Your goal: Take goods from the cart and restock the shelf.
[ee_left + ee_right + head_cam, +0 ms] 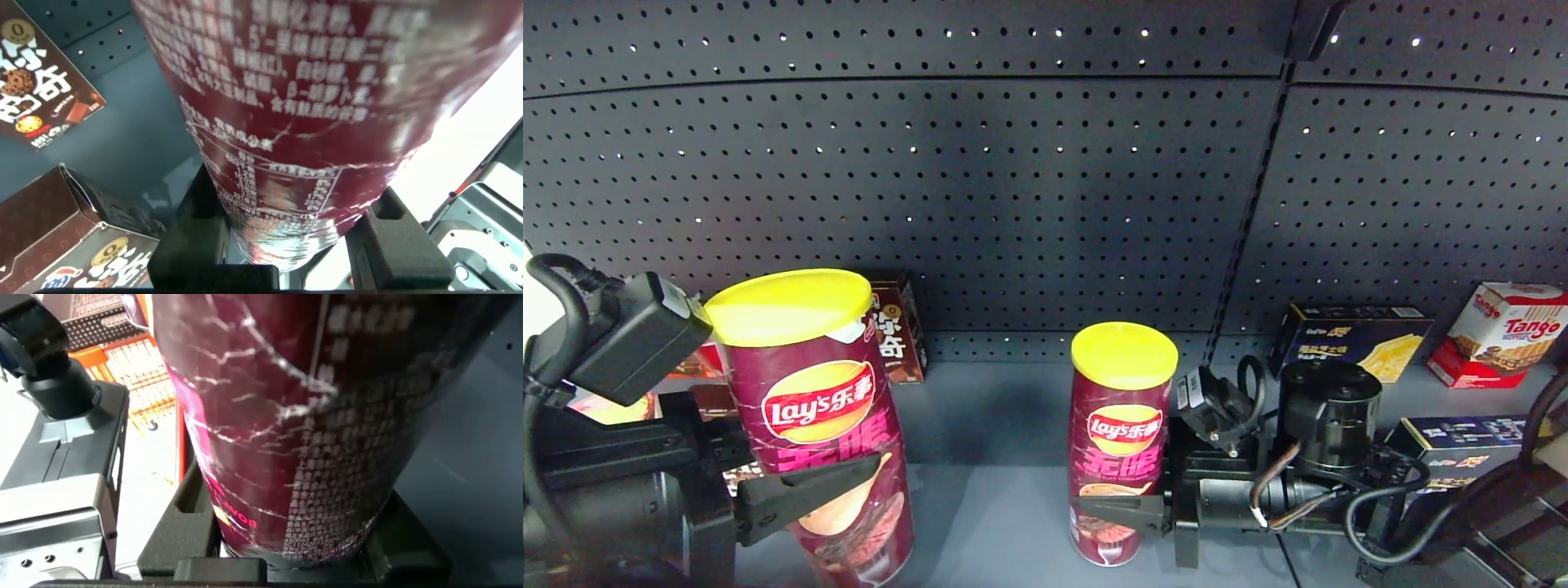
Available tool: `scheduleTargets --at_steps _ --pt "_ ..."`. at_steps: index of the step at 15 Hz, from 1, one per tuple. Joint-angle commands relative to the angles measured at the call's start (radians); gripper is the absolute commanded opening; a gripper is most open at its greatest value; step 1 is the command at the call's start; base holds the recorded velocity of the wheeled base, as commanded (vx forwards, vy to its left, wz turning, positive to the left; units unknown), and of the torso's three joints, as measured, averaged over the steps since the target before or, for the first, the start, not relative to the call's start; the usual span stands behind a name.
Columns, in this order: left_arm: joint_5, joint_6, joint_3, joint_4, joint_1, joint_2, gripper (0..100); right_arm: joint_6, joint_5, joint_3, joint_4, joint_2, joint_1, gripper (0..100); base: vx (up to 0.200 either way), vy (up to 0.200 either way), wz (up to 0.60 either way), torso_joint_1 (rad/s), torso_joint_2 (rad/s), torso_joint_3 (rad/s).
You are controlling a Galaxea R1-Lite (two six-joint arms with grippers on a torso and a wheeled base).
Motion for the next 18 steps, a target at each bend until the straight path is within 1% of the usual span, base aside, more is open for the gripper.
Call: scheduleTargets --at_steps 1,5,6,12,15,18 --pt "0.000 0.000 0.005 -0.001 0.000 0.000 0 -0.001 0.001 0.006 0.000 0.009 0.004 0 0.000 0.000 0.00 0.000 0.00 0.000" --pt "0.000 -0.002 0.010 -0.001 0.002 -0.001 0 -0.005 -0.001 0.028 -0.003 0.007 0.012 0 0.000 0.000 0.00 0.000 0.00 0.000" --pt "0.000 -0.002 0.016 -0.002 0.002 -0.001 0 -0.005 -0.001 0.028 -0.003 0.007 0.012 100 0.000 0.000 0.00 0.000 0.00 0.000" --pt "0.002 -0.002 0.025 -0.005 0.002 -0.008 0 -0.002 -0.006 0.040 -0.023 -0.011 0.012 100 0.000 0.000 0.00 0.000 0.00 0.000" --pt "0.002 -0.002 0.022 -0.005 0.000 -0.008 0 -0.002 -0.009 0.103 -0.023 -0.069 0.003 100 0.000 0.000 0.00 0.000 0.00 0.000" --pt "0.002 0.001 0.021 -0.005 0.000 -0.008 0 -0.005 -0.009 0.167 -0.022 -0.169 -0.031 100 0.000 0.000 0.00 0.000 0.00 0.000"
